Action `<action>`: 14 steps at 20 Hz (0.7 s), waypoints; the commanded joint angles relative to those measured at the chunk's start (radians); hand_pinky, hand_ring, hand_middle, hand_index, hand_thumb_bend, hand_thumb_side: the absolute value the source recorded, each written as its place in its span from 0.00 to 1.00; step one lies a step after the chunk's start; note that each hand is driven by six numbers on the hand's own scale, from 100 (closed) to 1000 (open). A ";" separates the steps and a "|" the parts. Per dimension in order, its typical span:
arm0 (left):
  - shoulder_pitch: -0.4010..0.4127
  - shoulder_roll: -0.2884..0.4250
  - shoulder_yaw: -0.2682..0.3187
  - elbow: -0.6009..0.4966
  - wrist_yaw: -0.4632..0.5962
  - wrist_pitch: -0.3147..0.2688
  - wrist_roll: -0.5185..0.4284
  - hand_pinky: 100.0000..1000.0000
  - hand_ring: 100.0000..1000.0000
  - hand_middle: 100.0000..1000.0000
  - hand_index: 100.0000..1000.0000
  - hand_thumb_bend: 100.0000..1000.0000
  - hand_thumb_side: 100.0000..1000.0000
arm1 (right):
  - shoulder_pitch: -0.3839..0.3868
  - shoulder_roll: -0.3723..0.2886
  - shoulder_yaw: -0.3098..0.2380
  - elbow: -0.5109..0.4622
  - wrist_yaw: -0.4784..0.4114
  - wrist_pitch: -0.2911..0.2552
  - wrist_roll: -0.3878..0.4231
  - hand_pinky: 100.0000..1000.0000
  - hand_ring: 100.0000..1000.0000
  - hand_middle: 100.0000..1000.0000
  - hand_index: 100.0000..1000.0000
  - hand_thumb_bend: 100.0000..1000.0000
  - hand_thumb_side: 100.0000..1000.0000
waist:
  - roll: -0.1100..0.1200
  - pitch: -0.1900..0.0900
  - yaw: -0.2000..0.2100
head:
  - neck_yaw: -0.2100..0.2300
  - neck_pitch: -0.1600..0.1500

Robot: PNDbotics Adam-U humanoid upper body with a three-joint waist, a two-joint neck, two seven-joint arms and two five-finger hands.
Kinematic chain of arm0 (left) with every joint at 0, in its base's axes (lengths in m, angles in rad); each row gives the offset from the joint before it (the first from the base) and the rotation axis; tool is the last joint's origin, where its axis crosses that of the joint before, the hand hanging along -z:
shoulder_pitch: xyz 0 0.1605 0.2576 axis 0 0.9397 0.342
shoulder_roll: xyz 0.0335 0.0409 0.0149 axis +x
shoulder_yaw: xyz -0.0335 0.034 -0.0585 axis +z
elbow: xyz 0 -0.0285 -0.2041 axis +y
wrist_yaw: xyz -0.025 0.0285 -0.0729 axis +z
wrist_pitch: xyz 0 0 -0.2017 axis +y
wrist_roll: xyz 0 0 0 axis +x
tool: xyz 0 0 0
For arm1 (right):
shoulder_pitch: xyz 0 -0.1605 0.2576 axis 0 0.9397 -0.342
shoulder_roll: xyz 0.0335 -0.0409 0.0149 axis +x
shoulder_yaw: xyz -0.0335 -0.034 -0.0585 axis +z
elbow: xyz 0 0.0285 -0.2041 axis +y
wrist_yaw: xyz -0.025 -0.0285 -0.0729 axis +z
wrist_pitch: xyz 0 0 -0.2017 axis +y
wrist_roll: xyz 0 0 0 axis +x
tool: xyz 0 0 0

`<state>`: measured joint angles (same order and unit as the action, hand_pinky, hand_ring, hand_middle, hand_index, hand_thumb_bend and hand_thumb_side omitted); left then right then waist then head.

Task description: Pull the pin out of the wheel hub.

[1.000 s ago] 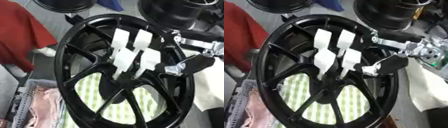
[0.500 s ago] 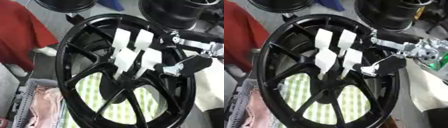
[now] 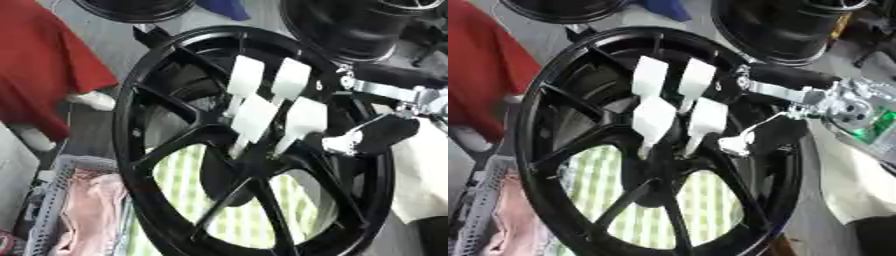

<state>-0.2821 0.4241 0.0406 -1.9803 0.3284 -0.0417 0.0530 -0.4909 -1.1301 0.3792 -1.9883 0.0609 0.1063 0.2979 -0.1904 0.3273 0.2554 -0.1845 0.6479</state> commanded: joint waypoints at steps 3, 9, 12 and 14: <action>-0.012 0.015 0.005 -0.020 -0.002 0.002 0.003 0.94 0.67 0.63 0.79 0.00 0.69 | -0.014 -0.015 -0.005 -0.012 -0.010 0.007 -0.021 0.70 0.64 0.43 0.70 0.27 0.33 | 0.007 -0.016 0.001 | -0.003 -0.008; -0.011 0.014 0.006 -0.020 -0.004 0.003 0.005 0.95 0.67 0.62 0.79 0.00 0.69 | -0.017 -0.009 -0.001 -0.012 -0.034 0.018 -0.056 0.66 0.60 0.38 0.61 0.22 0.29 | 0.005 -0.016 0.003 | -0.002 -0.008; -0.010 0.013 0.007 -0.020 -0.005 0.003 0.006 0.95 0.67 0.62 0.79 0.00 0.70 | -0.018 -0.007 0.002 -0.012 -0.047 0.020 -0.067 0.65 0.59 0.38 0.59 0.21 0.21 | 0.004 -0.016 0.003 | -0.002 -0.007; -0.010 0.013 0.007 -0.020 -0.006 0.003 0.006 0.95 0.68 0.62 0.79 0.00 0.70 | -0.017 -0.005 0.004 -0.012 -0.060 0.022 -0.071 0.63 0.58 0.36 0.56 0.20 0.14 | 0.003 -0.015 0.003 | -0.003 -0.008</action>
<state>-0.2827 0.4234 0.0408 -1.9803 0.3245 -0.0379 0.0569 -0.4969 -1.1135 0.3944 -1.9883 0.0105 0.1272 0.2346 -0.1940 0.3274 0.2592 -0.1863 0.6478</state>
